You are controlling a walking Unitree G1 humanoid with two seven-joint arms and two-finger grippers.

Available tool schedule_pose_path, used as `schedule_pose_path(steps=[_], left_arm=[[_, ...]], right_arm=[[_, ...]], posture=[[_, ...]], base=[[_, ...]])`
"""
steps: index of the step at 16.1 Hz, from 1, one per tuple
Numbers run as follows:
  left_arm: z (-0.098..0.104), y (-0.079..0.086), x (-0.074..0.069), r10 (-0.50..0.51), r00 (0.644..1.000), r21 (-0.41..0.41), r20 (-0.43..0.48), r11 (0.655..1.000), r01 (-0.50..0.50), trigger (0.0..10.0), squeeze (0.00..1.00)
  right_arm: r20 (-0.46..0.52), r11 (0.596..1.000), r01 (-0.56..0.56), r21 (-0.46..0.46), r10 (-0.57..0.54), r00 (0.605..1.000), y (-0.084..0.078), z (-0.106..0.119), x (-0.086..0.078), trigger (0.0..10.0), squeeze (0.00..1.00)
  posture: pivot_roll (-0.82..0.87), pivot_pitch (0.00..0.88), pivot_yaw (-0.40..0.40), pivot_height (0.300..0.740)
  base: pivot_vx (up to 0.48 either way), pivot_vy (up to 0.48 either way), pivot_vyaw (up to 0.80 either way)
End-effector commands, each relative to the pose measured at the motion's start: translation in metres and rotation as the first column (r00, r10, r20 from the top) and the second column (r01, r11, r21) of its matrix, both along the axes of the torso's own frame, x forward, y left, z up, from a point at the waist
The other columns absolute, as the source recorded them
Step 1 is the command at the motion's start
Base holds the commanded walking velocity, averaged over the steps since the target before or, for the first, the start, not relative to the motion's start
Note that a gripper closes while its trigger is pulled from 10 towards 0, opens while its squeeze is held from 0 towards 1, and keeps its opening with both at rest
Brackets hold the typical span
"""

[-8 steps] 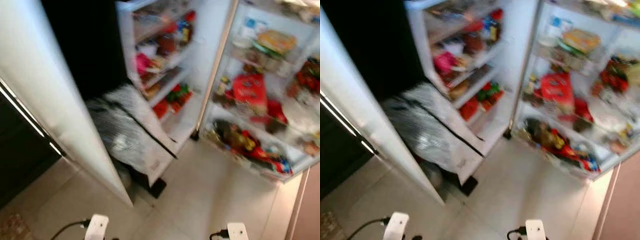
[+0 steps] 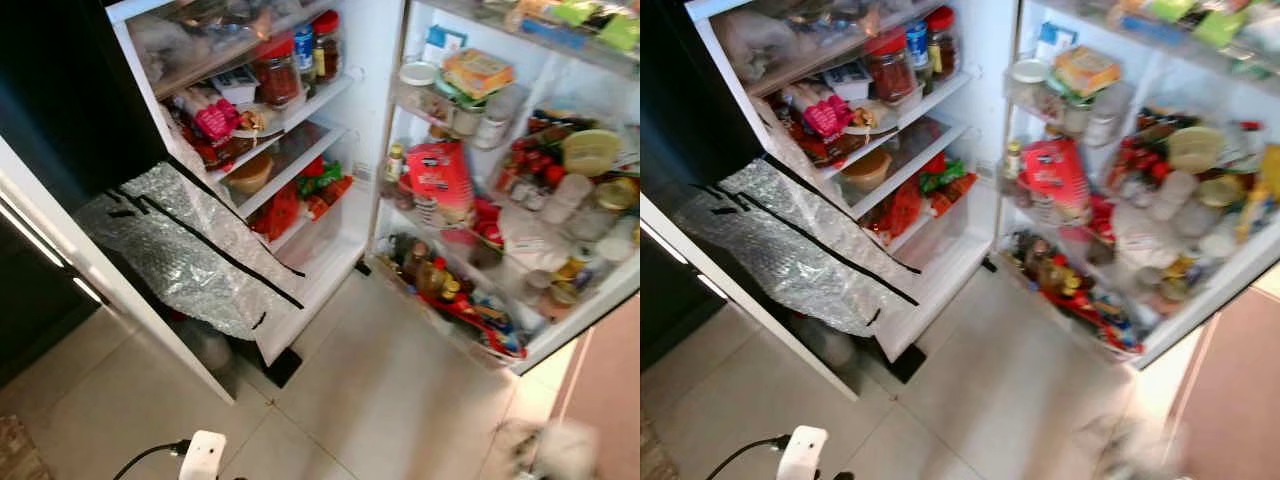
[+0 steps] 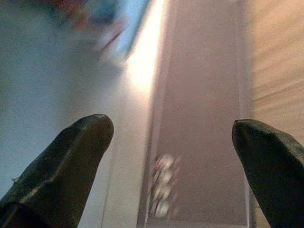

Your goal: Restocking fridge

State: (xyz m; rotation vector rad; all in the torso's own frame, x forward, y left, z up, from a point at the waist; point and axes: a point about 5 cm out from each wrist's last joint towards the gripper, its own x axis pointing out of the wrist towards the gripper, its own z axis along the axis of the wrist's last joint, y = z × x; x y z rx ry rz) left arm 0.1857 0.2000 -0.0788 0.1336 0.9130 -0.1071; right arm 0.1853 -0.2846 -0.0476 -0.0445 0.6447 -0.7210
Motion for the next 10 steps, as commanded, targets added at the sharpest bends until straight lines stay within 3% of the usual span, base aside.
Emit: schedule_pose_path(steps=[1, 2, 3, 4, 5, 6, 7, 8, 10], left_arm=[[-0.003, 0.007, -0.008, -0.003, 1.000, 0.019, -0.030, 1.000, 0.003, 10.0, 0.00], [-0.003, 0.009, -0.009, -0.003, 0.999, 0.021, -0.032, 1.000, 0.004, 10.0, 0.00], [-0.003, 0.011, -0.010, -0.006, 0.999, 0.023, -0.035, 1.000, 0.007, 10.0, 0.00], [-0.003, 0.011, -0.010, -0.007, 0.999, 0.024, -0.035, 1.000, 0.008, 10.0, 0.00], [-0.002, 0.011, -0.009, -0.012, 0.999, 0.023, -0.036, 1.000, 0.012, 10.0, 0.00], [-0.002, 0.010, -0.008, -0.014, 0.999, 0.023, -0.035, 1.000, 0.015, 10.0, 0.00], [-0.002, 0.009, -0.006, -0.016, 0.999, 0.024, -0.033, 1.000, 0.016, 10.0, 0.00], [-0.001, 0.009, -0.005, -0.017, 0.999, 0.025, -0.031, 1.000, 0.018, 10.0, 0.00], [-0.001, 0.008, -0.005, -0.015, 0.999, 0.025, -0.029, 1.000, 0.016, 10.0, 0.00]], right_arm=[[0.025, 0.995, 0.094, -0.014, -0.094, 0.995, -0.009, 0.001, -0.009, 10.0, 0.00], [0.068, 0.976, 0.195, -0.092, -0.189, 0.980, -0.031, 0.012, -0.016, 10.0, 1.00], [0.134, 0.881, 0.416, -0.225, -0.395, 0.909, -0.074, 0.032, -0.041, 10.0, 1.00], [0.164, 0.851, 0.462, -0.248, -0.433, 0.886, -0.084, 0.039, -0.047, 10.0, 1.00], [0.258, 0.805, 0.505, -0.311, -0.440, 0.860, -0.100, 0.060, -0.043, 10.0, 1.00], [0.314, 0.789, 0.530, -0.310, -0.441, 0.840, -0.106, 0.071, -0.036, 10.0, 1.00], [0.370, 0.816, 0.512, -0.268, -0.403, 0.837, -0.107, 0.081, -0.019, 10.0, 0.67], [0.423, 0.833, 0.469, -0.294, -0.327, 0.845, -0.105, 0.097, 0.000, 10.0, 0.00], [0.511, 0.823, 0.466, -0.325, -0.262, 0.819, -0.098, 0.120, 0.023, 10.0, 0.00]], posture=[[0.00, 0.141, 0.016, 0.740], [-0.01, 0.141, 0.017, 0.740], [-0.01, 0.141, 0.020, 0.740], [-0.02, 0.142, 0.023, 0.740], [-0.02, 0.141, 0.028, 0.740], [-0.02, 0.139, 0.030, 0.740], [-0.02, 0.136, 0.031, 0.740], [-0.02, 0.136, 0.032, 0.740], [-0.01, 0.134, 0.033, 0.740]], base=[[0.000, 0.000, 0.00], [0.000, 0.000, 0.00], [0.000, 0.000, 0.00], [0.000, 0.000, 0.00], [0.000, 0.000, 0.00], [0.000, 0.000, 0.00], [0.000, 0.000, 0.00], [0.000, 0.000, 0.00], [0.000, 0.000, 0.00]])
